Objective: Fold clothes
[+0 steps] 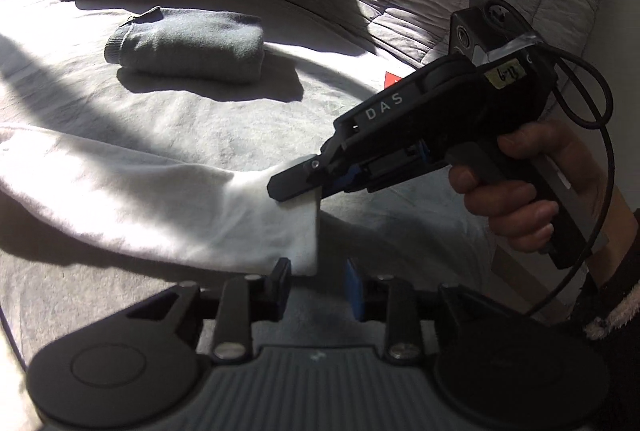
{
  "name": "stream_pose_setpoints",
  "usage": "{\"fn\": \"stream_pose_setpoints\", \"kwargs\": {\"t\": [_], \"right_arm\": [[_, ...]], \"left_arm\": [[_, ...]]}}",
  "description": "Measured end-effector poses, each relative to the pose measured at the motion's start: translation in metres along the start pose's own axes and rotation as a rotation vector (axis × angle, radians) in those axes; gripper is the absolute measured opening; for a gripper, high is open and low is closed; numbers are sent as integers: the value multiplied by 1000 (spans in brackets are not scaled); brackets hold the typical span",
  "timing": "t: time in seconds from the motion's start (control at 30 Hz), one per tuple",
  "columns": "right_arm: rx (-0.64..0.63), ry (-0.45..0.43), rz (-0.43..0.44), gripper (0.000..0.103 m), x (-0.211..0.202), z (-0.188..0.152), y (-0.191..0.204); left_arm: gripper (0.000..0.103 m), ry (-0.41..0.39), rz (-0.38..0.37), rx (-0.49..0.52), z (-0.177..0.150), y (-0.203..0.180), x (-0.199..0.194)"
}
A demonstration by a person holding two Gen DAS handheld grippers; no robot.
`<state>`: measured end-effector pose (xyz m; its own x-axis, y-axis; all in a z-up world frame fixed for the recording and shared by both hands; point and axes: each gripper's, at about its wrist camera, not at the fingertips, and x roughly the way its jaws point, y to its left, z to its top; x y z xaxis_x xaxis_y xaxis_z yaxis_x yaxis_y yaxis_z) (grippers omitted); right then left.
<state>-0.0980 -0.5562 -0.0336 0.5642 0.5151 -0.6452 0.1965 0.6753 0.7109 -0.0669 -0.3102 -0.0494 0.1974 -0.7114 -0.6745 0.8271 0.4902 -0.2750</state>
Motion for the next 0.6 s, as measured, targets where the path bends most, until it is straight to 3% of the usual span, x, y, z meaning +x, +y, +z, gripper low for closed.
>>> {"fn": "stream_pose_setpoints", "kwargs": {"t": [0.1, 0.3, 0.4, 0.5, 0.6], "right_arm": [[-28, -60, -42, 9, -8, 6, 0], [-87, -219, -169, 7, -19, 24, 5], [-207, -346, -292, 7, -26, 31, 23], [-301, -420, -396, 7, -21, 34, 35], [-322, -432, -485, 7, -4, 42, 35]], "left_arm": [[40, -23, 32, 16, 9, 21, -13], [45, -99, 247, 5, 42, 95, -44], [59, -112, 366, 17, 58, 136, -51], [60, -73, 514, 56, 69, 181, -41], [60, -14, 633, 92, 76, 223, -27]]}}
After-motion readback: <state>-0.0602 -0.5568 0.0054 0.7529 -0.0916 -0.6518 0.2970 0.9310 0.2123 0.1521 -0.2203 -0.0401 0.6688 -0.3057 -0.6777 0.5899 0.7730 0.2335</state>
